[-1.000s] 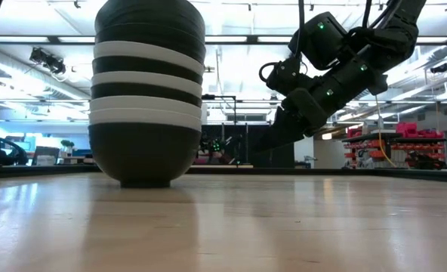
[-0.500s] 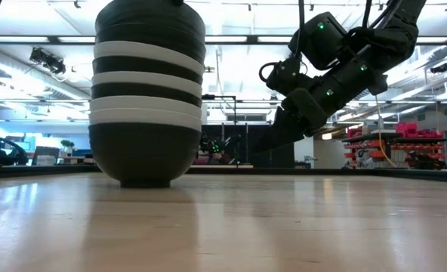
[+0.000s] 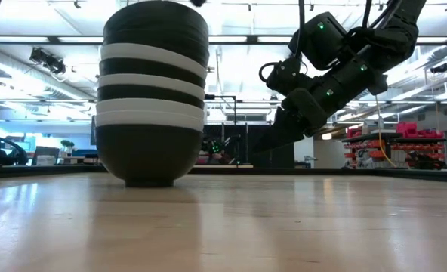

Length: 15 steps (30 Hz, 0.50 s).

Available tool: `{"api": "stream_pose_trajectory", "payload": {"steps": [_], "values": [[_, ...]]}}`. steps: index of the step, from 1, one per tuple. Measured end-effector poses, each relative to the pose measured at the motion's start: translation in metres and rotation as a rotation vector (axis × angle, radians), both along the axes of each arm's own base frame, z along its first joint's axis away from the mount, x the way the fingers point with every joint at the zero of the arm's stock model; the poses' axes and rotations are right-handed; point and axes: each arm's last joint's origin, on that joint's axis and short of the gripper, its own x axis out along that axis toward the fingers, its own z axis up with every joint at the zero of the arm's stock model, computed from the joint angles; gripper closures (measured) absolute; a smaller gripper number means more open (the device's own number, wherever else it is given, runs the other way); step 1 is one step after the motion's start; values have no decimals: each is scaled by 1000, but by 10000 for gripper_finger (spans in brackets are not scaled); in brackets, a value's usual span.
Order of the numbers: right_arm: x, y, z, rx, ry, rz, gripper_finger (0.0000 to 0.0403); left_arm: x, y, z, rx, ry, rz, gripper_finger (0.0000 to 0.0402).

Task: Nest bowls inside each other
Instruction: Stack the black bowl on top of the black bowls

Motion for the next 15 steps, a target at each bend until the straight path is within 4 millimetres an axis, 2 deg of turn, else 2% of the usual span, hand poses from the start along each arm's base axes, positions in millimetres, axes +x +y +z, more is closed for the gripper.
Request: {"api": "stream_pose_trajectory", "payload": {"steps": [5, 15], "values": [[0, 0, 0, 2, 1, -1, 364, 2, -1, -1, -12, -6, -14, 346], [0, 0, 0, -7, 5, 11, 365, -8, 10, 4, 282, 8, 45, 351]]}}
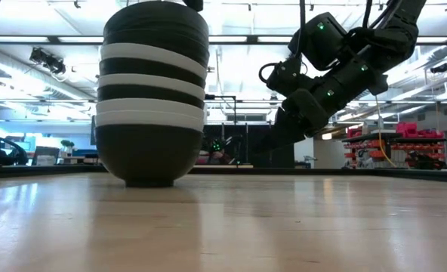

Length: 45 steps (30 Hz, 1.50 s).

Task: Nest bowls inside each other
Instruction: Stack the black bowl on top of the black bowls, then return to Home Position

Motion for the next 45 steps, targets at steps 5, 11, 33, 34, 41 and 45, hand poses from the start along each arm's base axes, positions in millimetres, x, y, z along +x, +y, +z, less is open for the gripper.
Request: {"api": "stream_pose_trajectory", "payload": {"steps": [5, 11, 33, 34, 41, 45], "values": [[6, 1, 8, 10, -85, 50, 385, -2, 6, 4, 173, -41, 49, 347], [23, 3, 29, 15, -162, 126, 398, 1, 22, 7, 305, -49, 87, 354], [16, 10, 151, -36, -364, 279, 402, -9, 151, 23, 310, 81, 310, 372], [22, 11, 152, -36, -356, 286, 402, -10, 154, 22, 302, 89, 312, 371], [45, 10, 140, -63, -286, 279, 402, -21, 164, 31, 301, 88, 325, 367], [47, 12, 144, -62, -335, 279, 402, -21, 164, 32, 302, 98, 315, 371]]}}
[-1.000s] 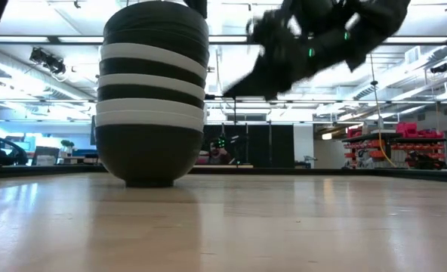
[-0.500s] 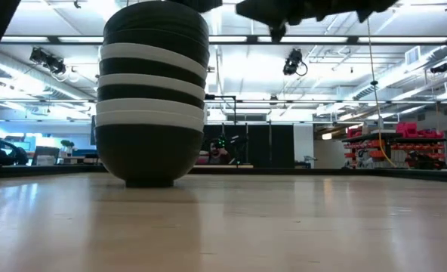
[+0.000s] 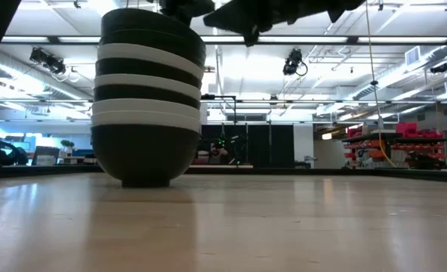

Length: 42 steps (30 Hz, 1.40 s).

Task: Nest bowls inside each other
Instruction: Return to Home Position

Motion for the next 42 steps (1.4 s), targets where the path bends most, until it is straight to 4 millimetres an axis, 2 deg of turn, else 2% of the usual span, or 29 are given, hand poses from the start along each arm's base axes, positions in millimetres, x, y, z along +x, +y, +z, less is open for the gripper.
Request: {"api": "stream_pose_trajectory", "payload": {"steps": [3, 7, 12, 18, 24, 28, 35, 42], "values": [[-1, 1, -3, -5, 19, -7, 403, 0, 0, 0, 0, 3, -2, 370], [-5, 2, 12, -11, -46, -13, 403, 0, 0, 0, 1, 10, -7, 364], [-21, -4, 22, -119, 3, -173, 403, -6, -10, 7, -25, -60, -6, 362], [-48, -6, 5, -132, 78, -192, 403, -3, -51, 11, -10, -111, -93, 371], [-91, 2, 22, -89, -19, -177, 403, -6, -102, 14, 57, -135, -215, 376], [-120, 11, 43, -43, -105, -137, 403, -9, -128, 14, 49, -173, -267, 372], [-152, 27, 54, 21, -92, -81, 403, -20, -171, 14, 57, -186, -391, 366], [-180, 36, 65, 31, -126, -19, 403, -39, -203, 21, 82, -238, -476, 386]]}}
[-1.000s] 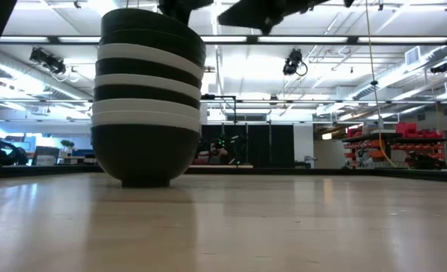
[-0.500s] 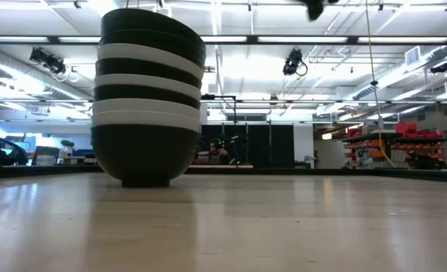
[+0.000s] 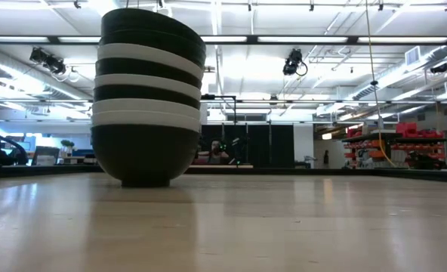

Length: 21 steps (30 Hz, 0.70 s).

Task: Nest bowls inside each other
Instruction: Return to Home Position

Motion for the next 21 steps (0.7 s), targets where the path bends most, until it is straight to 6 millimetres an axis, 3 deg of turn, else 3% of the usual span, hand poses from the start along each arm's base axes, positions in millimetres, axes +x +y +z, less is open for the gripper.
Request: {"api": "stream_pose_trajectory", "payload": {"steps": [11, 17, 21], "values": [[-50, -11, 7, 43, 6, -55, 403, -42, -19, 27, 15, -130, -85, 383], [-61, -16, 2, 29, 50, -124, 403, -43, -15, 29, 61, -84, -111, 396], [-62, -17, 0, 15, 66, -148, 403, -44, -1, 35, 100, -76, -85, 386]]}}
